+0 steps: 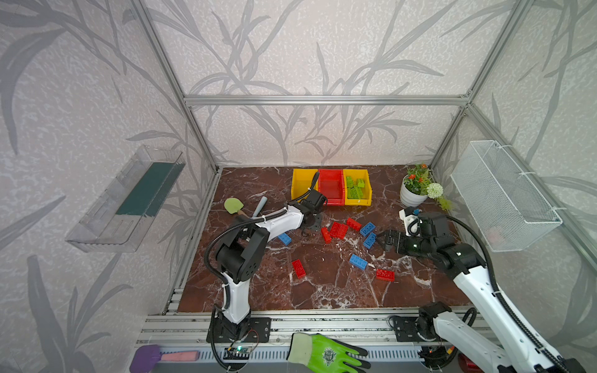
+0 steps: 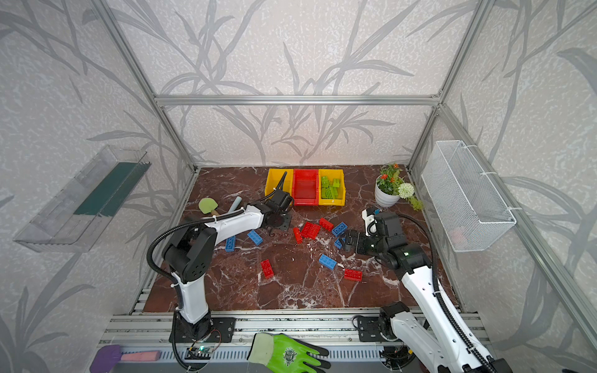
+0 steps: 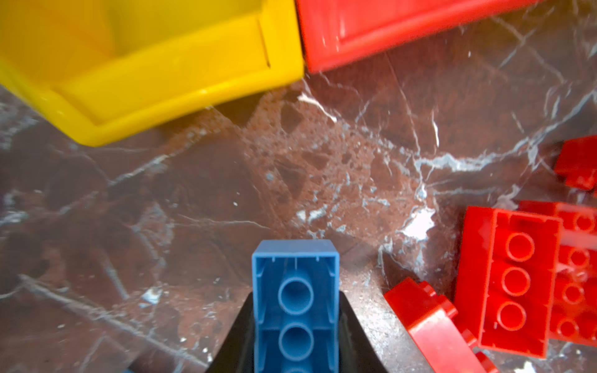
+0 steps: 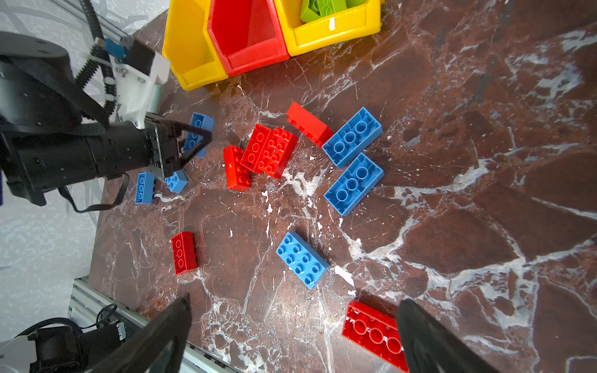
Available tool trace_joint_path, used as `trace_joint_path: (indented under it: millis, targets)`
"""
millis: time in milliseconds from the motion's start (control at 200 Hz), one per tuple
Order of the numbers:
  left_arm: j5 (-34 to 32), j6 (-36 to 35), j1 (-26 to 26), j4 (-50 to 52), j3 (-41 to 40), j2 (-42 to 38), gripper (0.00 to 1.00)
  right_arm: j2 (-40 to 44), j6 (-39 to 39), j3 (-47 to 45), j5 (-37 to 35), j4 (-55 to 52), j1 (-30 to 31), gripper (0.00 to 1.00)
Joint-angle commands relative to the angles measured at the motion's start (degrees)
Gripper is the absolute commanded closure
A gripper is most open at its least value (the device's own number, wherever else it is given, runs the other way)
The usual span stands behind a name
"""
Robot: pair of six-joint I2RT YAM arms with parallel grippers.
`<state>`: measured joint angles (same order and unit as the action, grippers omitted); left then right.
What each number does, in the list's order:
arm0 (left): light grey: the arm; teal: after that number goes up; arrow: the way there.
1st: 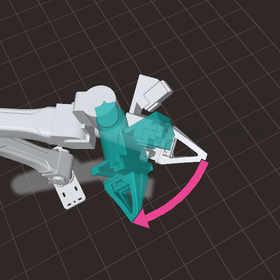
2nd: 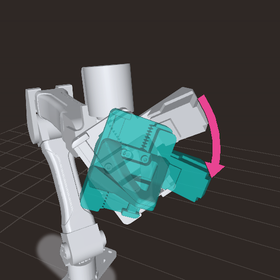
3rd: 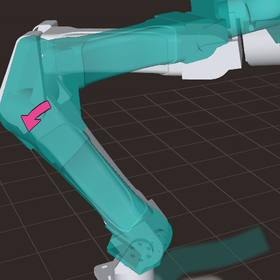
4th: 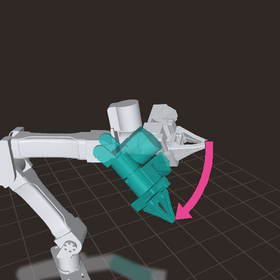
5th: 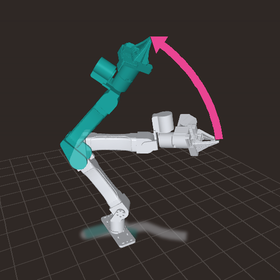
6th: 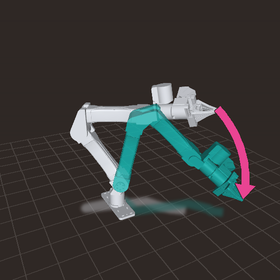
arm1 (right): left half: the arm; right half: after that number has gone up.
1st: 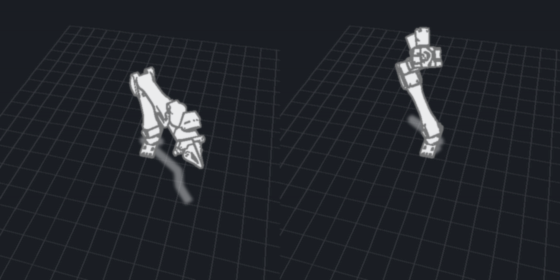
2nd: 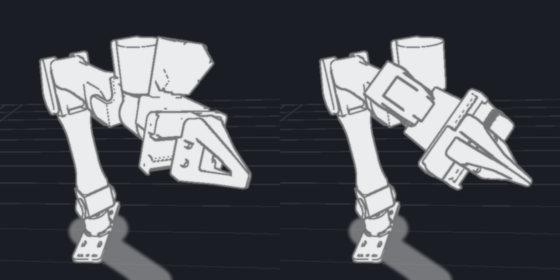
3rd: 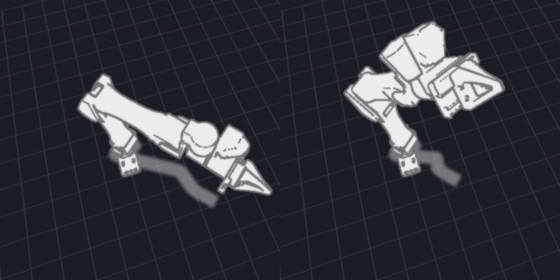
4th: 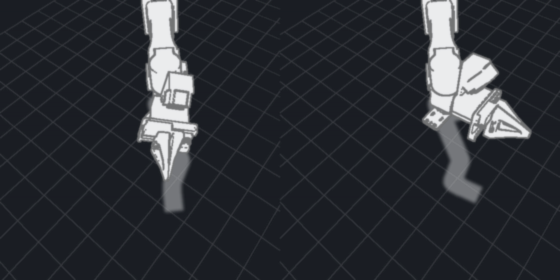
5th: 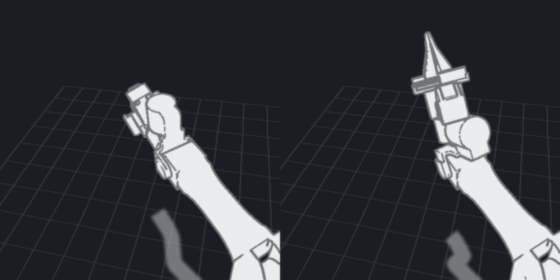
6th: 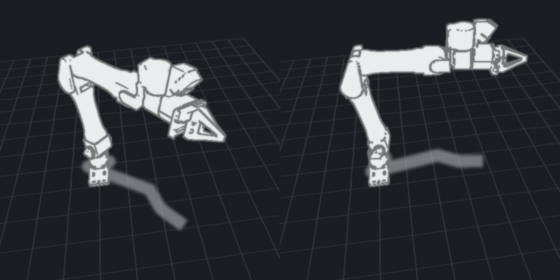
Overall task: Sort the legos into containers by color
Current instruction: Pick up the lego from the center of the table, then place the lego in the container.
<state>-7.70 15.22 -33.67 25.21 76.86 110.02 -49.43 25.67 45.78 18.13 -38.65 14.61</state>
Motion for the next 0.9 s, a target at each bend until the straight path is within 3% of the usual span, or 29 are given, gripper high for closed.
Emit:
trace_joint_path:
  millis: [0,180,545,770,895]
  targets:
    - [-2.63,0.86,1.51,5.82,6.33,-1.59,0.84,-0.77,-0.69,0.94,1.90,1.15,-0.20,0.01]
    - [-2.11,-0.31,4.23,10.05,20.40,4.10,0.84,-3.38,-0.80,2.33,2.69,2.74,-0.15,0.01]
    - [0.69,-0.90,11.11,22.12,51.05,23.98,0.84,-10.29,-1.66,6.59,2.40,4.09,-0.28,0.01]
    - [2.42,-0.23,11.61,23.61,57.22,27.86,0.84,-13.87,-1.37,7.49,2.13,5.21,-0.26,0.01]
    - [6.80,0.89,11.61,23.09,58.72,28.07,0.85,-15.47,-1.33,7.65,2.27,5.56,-0.29,0.01]
